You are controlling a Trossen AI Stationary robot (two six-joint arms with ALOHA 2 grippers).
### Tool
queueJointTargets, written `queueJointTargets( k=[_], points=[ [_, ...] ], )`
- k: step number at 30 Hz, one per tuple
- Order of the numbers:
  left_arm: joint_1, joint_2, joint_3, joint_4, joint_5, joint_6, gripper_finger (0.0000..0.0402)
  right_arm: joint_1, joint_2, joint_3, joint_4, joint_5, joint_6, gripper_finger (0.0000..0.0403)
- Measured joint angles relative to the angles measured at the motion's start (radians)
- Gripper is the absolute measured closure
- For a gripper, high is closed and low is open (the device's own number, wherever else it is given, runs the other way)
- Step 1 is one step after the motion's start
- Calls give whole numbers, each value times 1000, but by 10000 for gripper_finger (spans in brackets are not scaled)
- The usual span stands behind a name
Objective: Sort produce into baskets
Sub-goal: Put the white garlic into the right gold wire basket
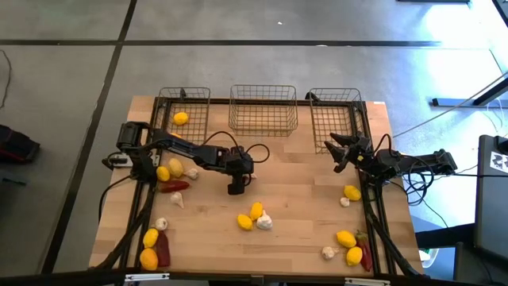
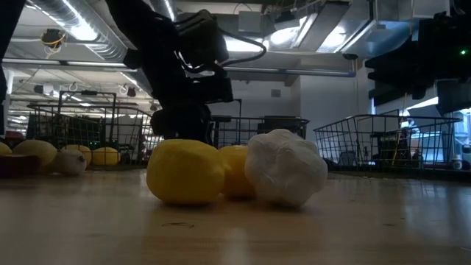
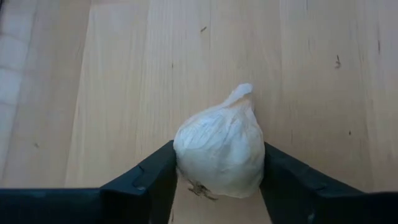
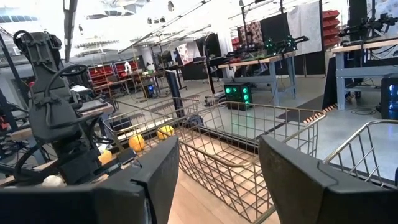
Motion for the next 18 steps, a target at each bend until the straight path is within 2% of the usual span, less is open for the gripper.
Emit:
queueJointTargets(
  k=[5, 13, 18],
  points=[
    [0, 0, 7, -13, 0, -3, 243, 0, 0, 0, 17, -36, 2, 185],
    [-2, -55, 45, -14, 0, -6, 237, 0, 0, 0, 28, -106, 2, 185],
    [-2, -148, 51, -8, 0, -15, 236, 0, 0, 0, 49, -227, -1, 185]
  ],
)
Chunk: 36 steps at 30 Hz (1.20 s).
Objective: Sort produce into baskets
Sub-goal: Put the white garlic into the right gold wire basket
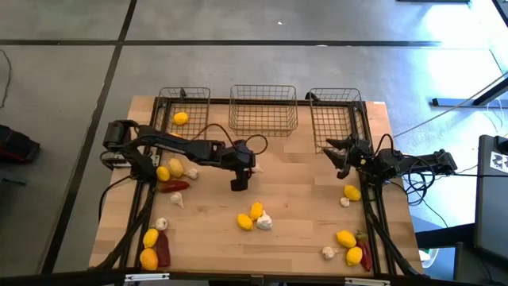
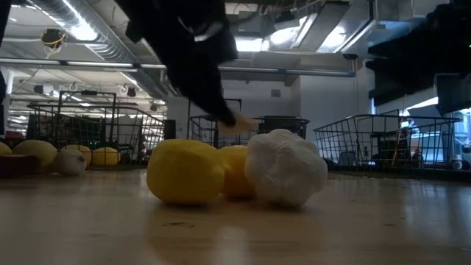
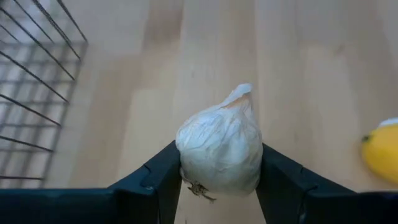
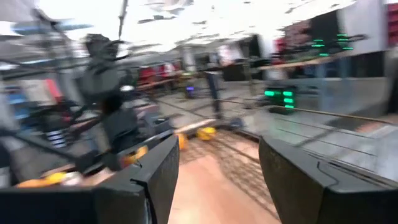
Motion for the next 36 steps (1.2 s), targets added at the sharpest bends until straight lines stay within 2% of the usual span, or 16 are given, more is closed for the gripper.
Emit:
queueJointTargets(
  k=[4, 6, 14, 17, 25, 36],
  points=[
    [0, -69, 0, 10, 0, -31, 236, 0, 0, 0, 51, -125, -27, 185],
    [0, -89, 0, 42, 0, -41, 236, 0, 0, 0, 72, -148, -30, 185],
    [0, -72, 1, 340, 0, -49, 235, 0, 12, 0, 151, -165, -79, 185],
    [0, -54, 1, 452, 0, -71, 235, 0, 15, 0, 204, -198, -88, 185],
    [-1, 31, 1, 762, 0, -164, 235, 0, 29, 0, 243, -201, -110, 185],
    [-7, 96, 1, 885, 0, -279, 235, 0, 190, 29, 342, -173, -133, 185]
  ],
)
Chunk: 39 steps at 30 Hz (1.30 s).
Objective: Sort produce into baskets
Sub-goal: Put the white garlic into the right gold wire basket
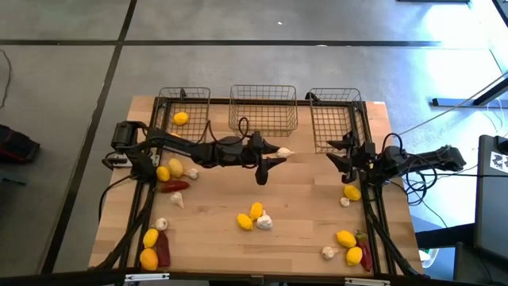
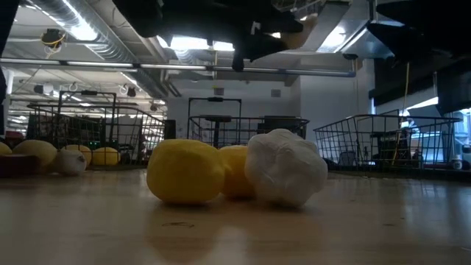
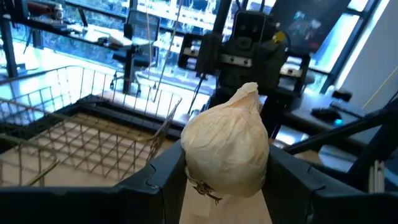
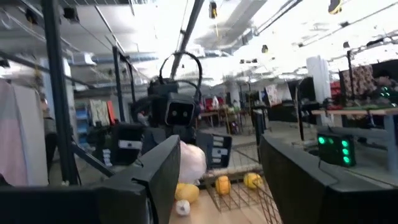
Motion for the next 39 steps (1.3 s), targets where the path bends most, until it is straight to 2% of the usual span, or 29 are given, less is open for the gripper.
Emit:
queueJointTargets(
  k=[9, 15, 21, 29, 33, 39],
  points=[
    [0, 2, 0, 14, 0, -4, 235, 0, 261, 152, 2, 44, -26, 185],
    [0, 2, 0, 14, 0, -3, 235, 0, 463, 251, 1, 15, -78, 185],
    [0, 2, 0, 12, 0, 4, 235, 0, 639, 341, 2, -99, -133, 185],
    [-16, 3, 0, 11, 0, 40, 235, 0, 789, 423, 2, -88, -176, 187],
    [-28, 3, 0, 10, 0, 62, 235, 0, 808, 437, 2, -88, -182, 219],
    [-28, 3, 0, 5, 1, 79, 235, -1, 801, 437, 0, -103, -203, 309]
  ],
)
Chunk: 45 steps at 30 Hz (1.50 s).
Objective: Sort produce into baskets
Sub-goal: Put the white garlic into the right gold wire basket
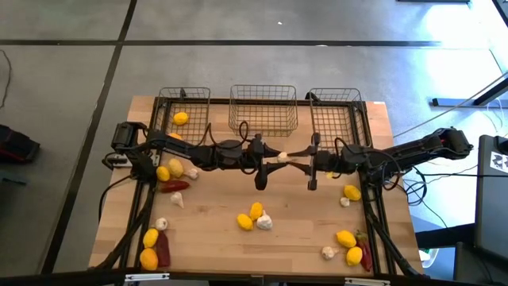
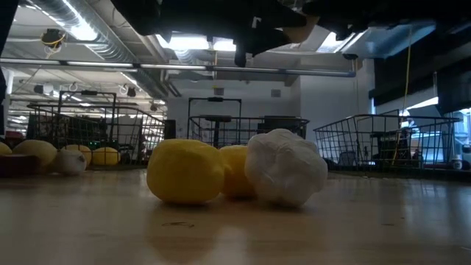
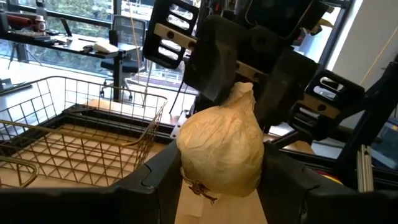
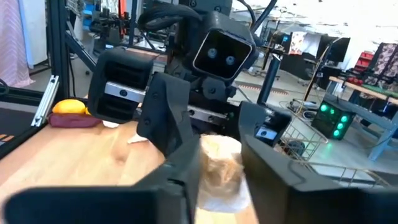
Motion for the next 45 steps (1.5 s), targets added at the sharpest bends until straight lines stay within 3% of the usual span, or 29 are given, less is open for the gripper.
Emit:
queueJointTargets(
  k=[5, 8, 16, 26, 33, 41, 45],
  points=[
    [0, 0, 0, -2, 1, 1, 235, 0, 0, 0, -6, -1, -3, 370],
    [0, 0, 0, -3, 2, -1, 235, 0, 0, 0, -8, -1, -4, 387],
    [4, 0, -1, -4, 1, 1, 231, 1, -1, 0, -16, 11, -10, 379],
    [13, 0, 0, -77, -3, -3, 155, 1, -43, -2, -77, 77, -10, 378],
    [8, 0, 0, -138, -3, -24, 149, 1, -154, -2, -208, 225, -36, 377],
    [-6, 0, 0, -135, 0, -6, 149, -19, -277, -2, -328, 540, -104, 377],
    [-5, 0, 0, -135, 0, -6, 149, -98, -318, -2, -390, 575, -109, 377]
  ],
)
